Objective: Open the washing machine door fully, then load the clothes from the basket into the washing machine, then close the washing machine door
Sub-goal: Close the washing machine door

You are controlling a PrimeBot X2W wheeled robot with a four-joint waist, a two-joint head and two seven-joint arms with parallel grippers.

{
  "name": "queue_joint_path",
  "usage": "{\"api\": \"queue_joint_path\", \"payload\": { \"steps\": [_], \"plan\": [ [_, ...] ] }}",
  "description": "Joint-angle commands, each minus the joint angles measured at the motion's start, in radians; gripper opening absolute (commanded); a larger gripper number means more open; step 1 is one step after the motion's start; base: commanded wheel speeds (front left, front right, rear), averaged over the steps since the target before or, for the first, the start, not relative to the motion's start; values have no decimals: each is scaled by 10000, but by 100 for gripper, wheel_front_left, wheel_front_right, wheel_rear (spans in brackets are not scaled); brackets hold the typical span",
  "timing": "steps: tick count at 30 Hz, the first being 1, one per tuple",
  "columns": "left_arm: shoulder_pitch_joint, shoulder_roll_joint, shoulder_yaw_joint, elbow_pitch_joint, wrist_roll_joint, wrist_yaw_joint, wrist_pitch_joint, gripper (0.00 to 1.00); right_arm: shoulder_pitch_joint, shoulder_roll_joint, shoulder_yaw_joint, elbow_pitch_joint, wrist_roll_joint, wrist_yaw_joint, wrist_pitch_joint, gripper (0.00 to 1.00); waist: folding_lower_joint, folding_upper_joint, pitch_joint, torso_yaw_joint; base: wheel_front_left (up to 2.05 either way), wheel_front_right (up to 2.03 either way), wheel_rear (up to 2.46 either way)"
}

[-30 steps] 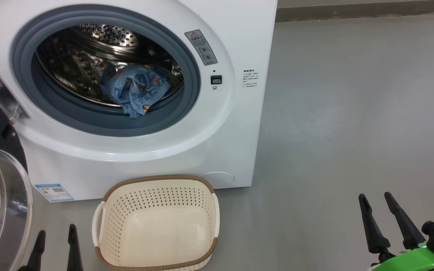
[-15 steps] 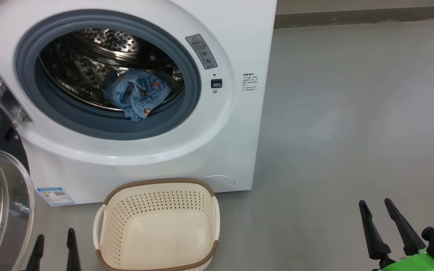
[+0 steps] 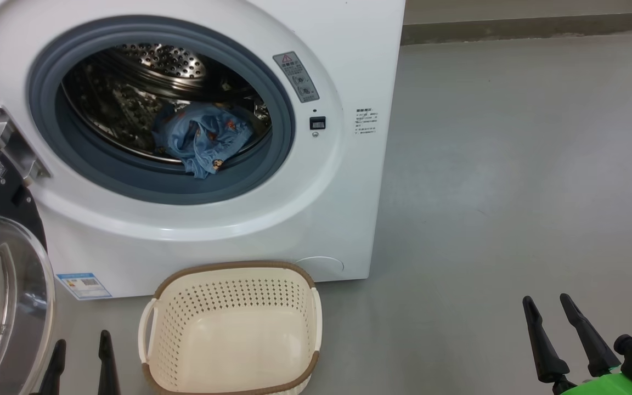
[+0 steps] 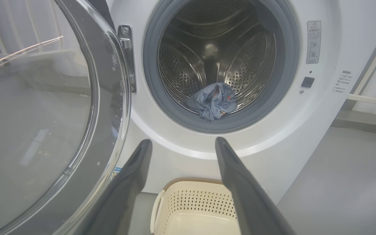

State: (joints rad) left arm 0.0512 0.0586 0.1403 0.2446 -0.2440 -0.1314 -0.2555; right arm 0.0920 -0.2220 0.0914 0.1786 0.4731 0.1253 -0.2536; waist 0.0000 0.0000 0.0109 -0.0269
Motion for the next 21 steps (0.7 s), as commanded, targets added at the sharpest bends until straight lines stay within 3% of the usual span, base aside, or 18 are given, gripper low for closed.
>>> {"api": "queue_joint_path", "payload": {
  "steps": [1,21],
  "plan": [
    [-99,77,309,-326,-13,8,-63,100,-115,-284,165,-249,-156,54,-82,100,0,0,5,18,-70,70,0],
    [-19,138,205,-581,-123,8,-63,100,-79,-283,146,-263,-133,54,-82,100,0,0,0,112,-76,76,0]
  ]
}}
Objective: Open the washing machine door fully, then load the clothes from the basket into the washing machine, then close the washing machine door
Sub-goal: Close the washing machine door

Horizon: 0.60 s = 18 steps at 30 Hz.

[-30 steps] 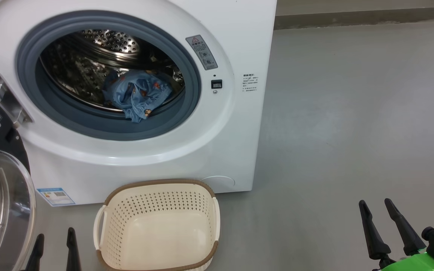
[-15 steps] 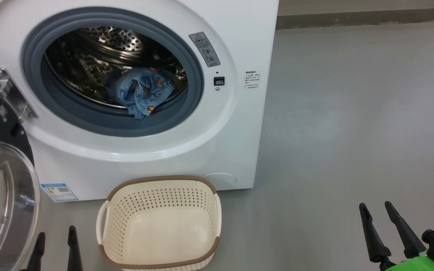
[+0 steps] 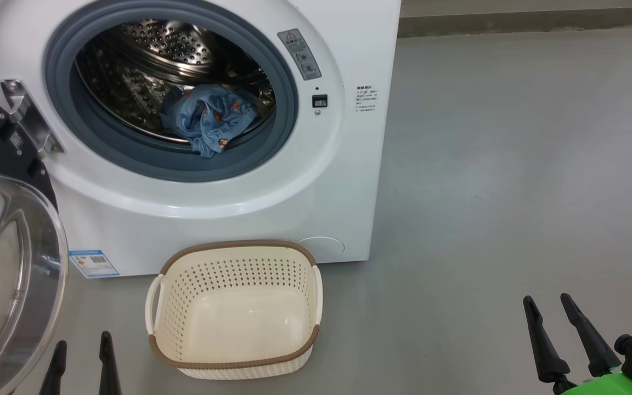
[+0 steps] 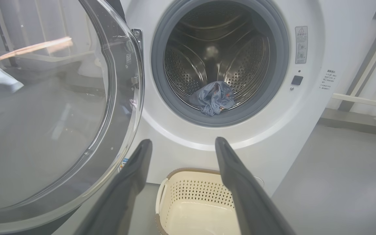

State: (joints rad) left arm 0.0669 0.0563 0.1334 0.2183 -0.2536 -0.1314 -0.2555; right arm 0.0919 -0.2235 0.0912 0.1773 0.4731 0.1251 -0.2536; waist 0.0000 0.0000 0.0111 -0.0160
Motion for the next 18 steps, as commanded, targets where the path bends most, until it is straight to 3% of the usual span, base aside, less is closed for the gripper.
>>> {"api": "queue_joint_path", "payload": {
  "steps": [1,10,18],
  "plan": [
    [-174,166,263,-325,-33,8,-63,100,-76,-266,142,-255,-134,56,-82,100,0,0,-6,14,-1,1,0],
    [-158,162,157,-332,-92,8,-63,100,-62,-223,120,-265,-159,56,-82,100,0,0,-57,218,0,0,0],
    [-147,104,146,-239,-185,8,-63,100,-68,-221,239,-237,-153,56,-82,100,0,0,-89,803,0,0,0]
  ]
}}
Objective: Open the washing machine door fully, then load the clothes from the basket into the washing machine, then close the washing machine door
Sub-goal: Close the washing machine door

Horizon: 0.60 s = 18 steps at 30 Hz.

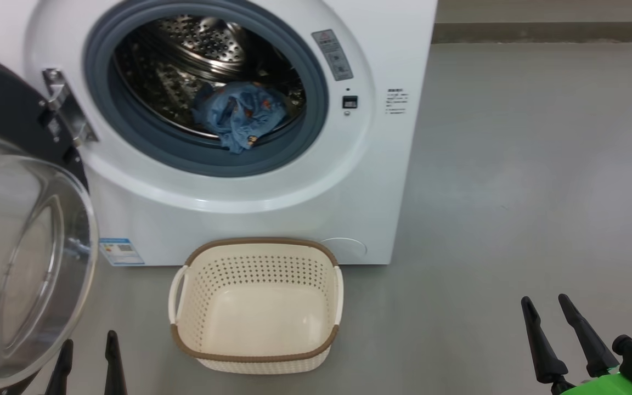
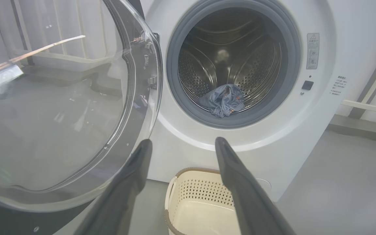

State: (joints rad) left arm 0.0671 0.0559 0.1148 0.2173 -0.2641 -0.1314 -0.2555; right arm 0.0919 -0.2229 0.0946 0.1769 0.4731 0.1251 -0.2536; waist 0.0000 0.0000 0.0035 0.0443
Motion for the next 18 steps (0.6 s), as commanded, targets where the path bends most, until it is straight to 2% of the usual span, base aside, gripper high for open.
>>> {"api": "queue_joint_path", "payload": {
  "steps": [1,18],
  "plan": [
    [-148,94,342,-212,-91,8,-63,100,-76,-231,240,-225,-151,56,-82,100,0,0,-19,310,0,0,0],
    [113,-30,519,-289,108,8,-63,100,-177,-356,677,-105,-64,56,-82,100,0,0,-265,2496,0,0,0]
  ]
}}
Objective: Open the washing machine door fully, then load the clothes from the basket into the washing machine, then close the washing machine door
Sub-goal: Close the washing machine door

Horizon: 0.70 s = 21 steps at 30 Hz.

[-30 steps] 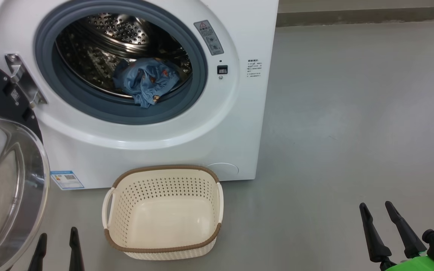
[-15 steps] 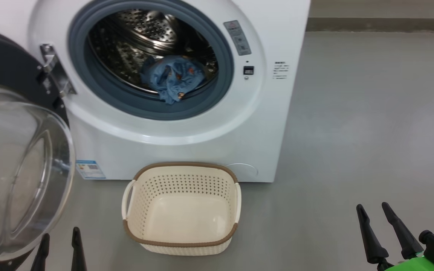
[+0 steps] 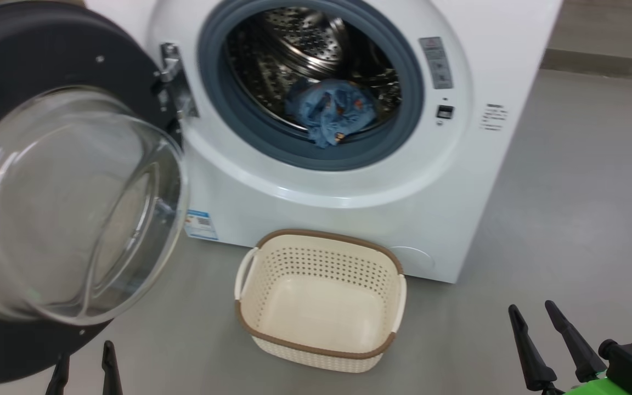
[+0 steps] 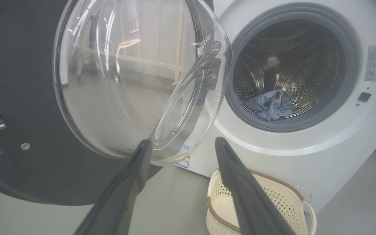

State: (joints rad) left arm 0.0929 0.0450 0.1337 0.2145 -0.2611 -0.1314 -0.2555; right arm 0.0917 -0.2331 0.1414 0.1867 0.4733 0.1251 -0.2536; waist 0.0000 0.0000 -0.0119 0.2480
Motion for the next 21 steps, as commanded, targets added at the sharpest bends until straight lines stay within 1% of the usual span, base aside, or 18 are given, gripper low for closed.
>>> {"api": "queue_joint_path", "payload": {
  "steps": [1,8,13,21],
  "plan": [
    [-127,76,340,-242,93,8,-63,100,-167,-255,225,-196,-58,56,-82,100,0,0,-136,598,0,0,0],
    [-48,63,414,-201,209,8,-63,100,-87,-201,371,-149,-12,56,-82,100,0,0,-308,1566,0,0,0],
    [29,58,483,-167,266,13,-63,100,-44,-148,490,-124,18,56,-82,100,0,0,-441,2124,0,0,0],
    [193,55,730,-402,45,216,-63,100,-499,-261,1028,5,91,56,-82,100,0,0,-268,2383,0,0,0]
  ]
}}
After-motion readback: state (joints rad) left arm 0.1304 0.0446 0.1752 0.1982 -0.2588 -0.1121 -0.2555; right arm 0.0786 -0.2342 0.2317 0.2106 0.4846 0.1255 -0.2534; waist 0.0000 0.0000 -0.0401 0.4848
